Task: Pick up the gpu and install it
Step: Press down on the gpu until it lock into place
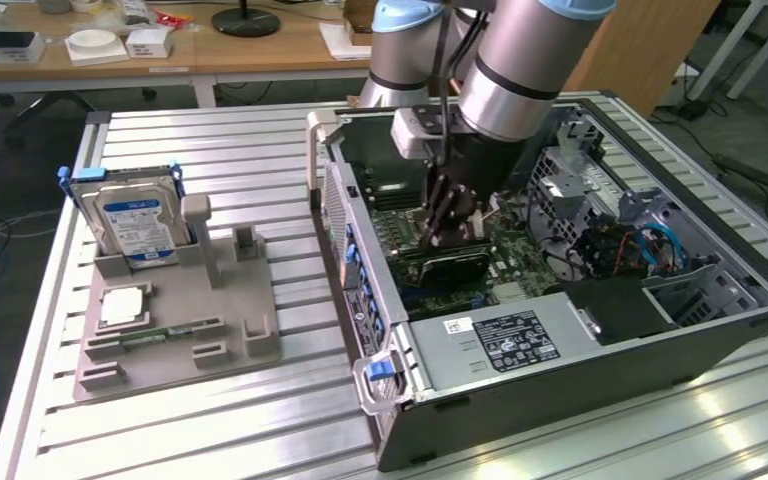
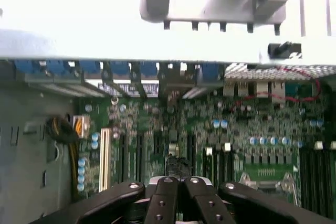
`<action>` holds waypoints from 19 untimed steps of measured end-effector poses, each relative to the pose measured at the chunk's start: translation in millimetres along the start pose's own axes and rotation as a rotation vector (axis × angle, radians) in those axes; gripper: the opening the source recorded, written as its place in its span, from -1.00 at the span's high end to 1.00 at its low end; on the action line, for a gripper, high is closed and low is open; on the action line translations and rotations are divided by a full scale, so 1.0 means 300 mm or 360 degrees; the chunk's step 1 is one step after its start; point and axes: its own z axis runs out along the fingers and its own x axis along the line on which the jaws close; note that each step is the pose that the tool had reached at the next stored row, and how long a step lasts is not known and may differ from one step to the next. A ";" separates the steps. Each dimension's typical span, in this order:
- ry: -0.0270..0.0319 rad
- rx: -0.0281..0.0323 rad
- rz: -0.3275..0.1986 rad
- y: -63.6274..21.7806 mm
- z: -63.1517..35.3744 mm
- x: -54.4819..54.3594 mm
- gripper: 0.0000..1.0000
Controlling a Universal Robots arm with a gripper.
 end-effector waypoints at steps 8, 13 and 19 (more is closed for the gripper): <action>0.00009 -0.01951 0.0008 -0.002 0.000 0.000 0.80; 0.00017 -0.02833 0.0012 -0.005 0.003 0.000 0.80; 0.00024 -0.03750 0.0016 -0.028 0.008 -0.006 0.80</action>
